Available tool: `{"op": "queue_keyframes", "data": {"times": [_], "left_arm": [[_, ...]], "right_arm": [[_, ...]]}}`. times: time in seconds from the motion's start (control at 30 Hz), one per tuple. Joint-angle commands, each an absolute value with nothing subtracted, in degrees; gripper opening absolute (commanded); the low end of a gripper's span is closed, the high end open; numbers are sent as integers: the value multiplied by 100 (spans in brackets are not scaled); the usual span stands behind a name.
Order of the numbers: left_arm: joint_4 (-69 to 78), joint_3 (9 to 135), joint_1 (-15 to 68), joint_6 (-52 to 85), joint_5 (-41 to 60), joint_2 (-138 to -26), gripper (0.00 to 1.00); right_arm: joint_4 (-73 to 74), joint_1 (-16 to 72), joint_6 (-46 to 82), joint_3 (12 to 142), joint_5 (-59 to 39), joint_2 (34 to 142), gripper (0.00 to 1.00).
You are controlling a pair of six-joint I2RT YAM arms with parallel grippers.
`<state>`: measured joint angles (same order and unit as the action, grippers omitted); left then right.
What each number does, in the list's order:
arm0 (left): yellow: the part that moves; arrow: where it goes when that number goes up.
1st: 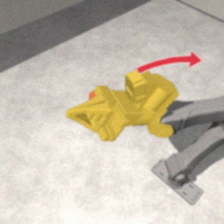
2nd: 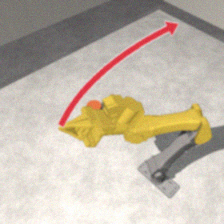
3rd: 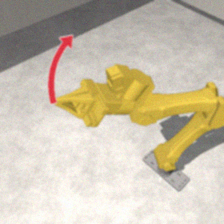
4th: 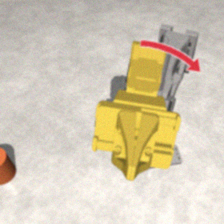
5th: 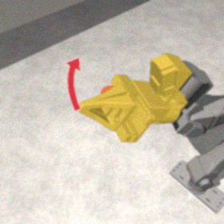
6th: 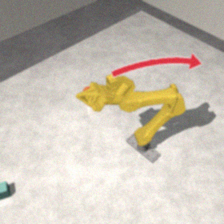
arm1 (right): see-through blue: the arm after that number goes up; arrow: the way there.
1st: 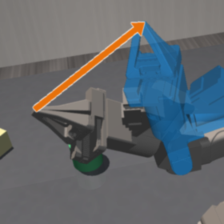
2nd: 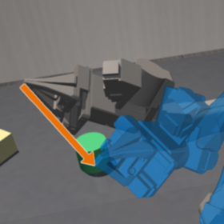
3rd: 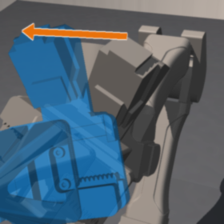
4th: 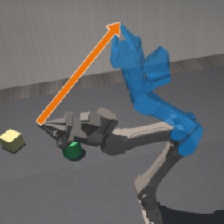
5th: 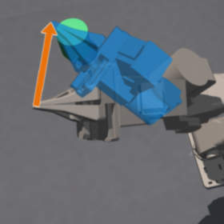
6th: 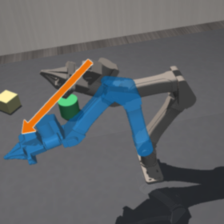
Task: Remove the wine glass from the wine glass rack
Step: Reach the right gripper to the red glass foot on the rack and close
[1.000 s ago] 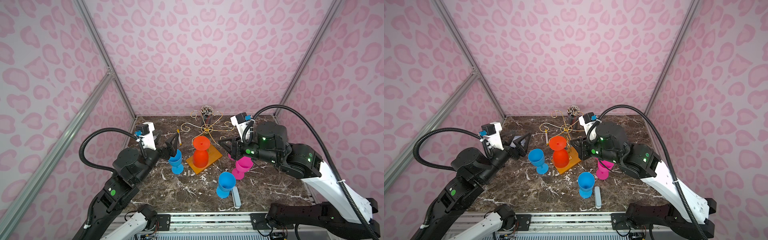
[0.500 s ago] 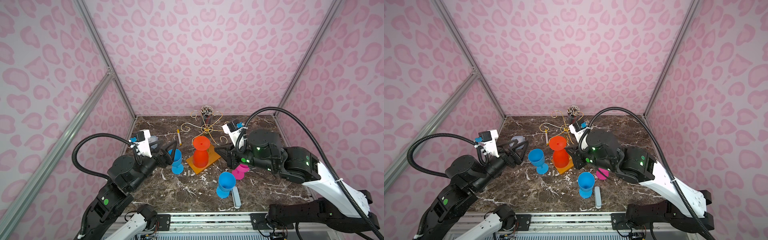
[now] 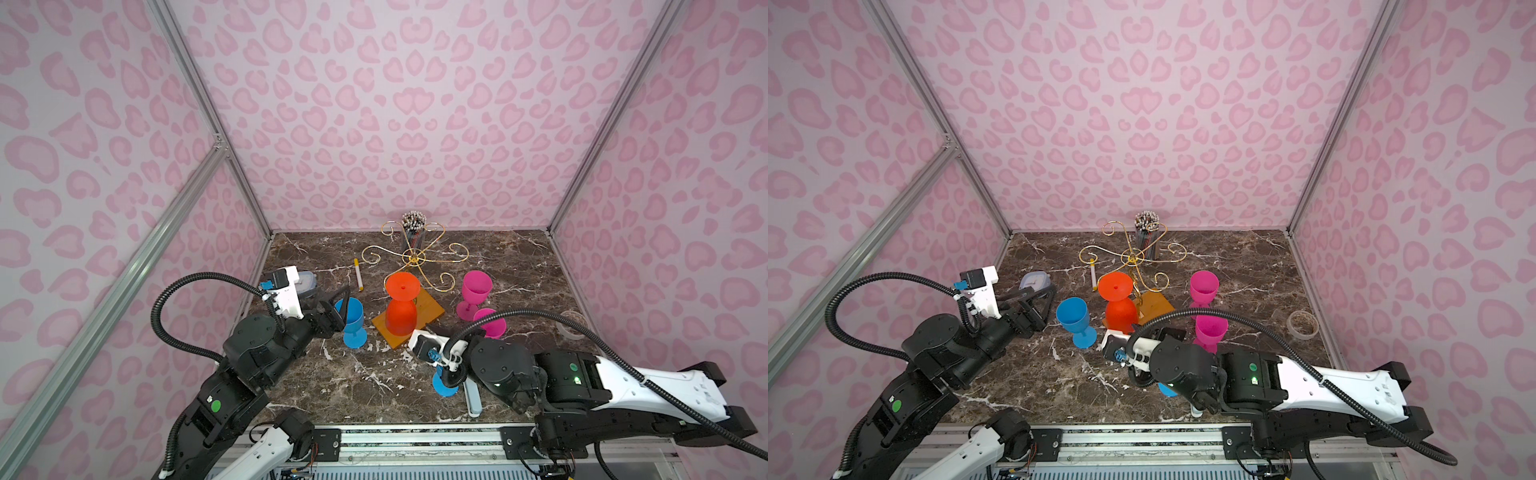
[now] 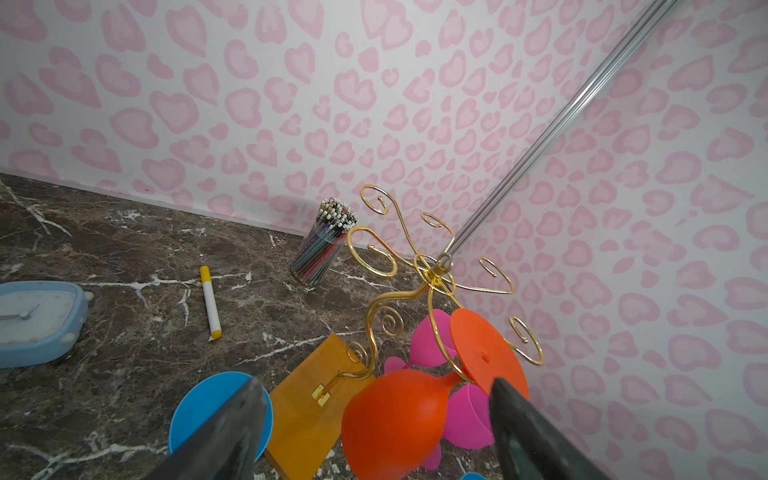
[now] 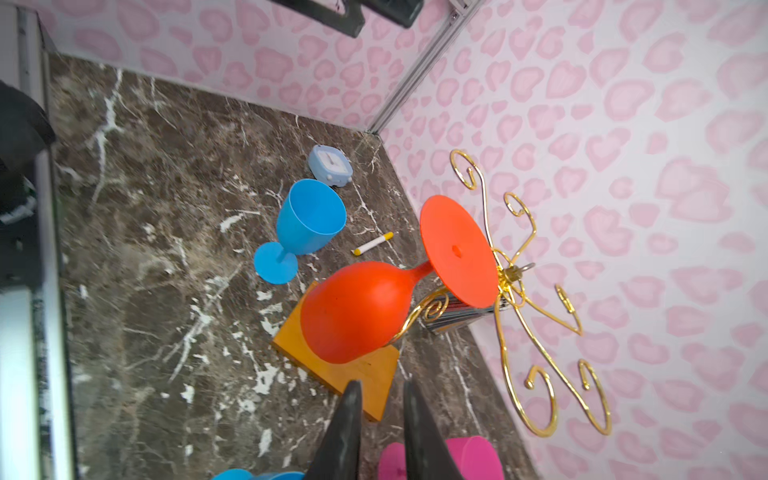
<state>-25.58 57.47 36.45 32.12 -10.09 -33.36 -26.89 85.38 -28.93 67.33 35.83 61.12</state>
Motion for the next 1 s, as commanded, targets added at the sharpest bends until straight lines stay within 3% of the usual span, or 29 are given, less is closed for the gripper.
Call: {"op": "queue_keyframes", "data": {"times": [0.0,0.3,0.57,0.97], "left_arm": [[-2428,5698,3639,3094,-1134,-3317,86],[-2258,5489,3639,3118,-1138,-3305,87],[-2232,5471,3639,3032,-1211,-3305,88],[-2238,5555,3639,2996,-1213,-3366,88]], "right_arm": [[-907,8534,-4748,6198,3956,5988,21],[-132,7959,-6020,5809,3359,5969,26],[-389,7415,-6036,5934,2530,6103,29],[-363,7194,-6286,6041,2327,6388,25]]}}
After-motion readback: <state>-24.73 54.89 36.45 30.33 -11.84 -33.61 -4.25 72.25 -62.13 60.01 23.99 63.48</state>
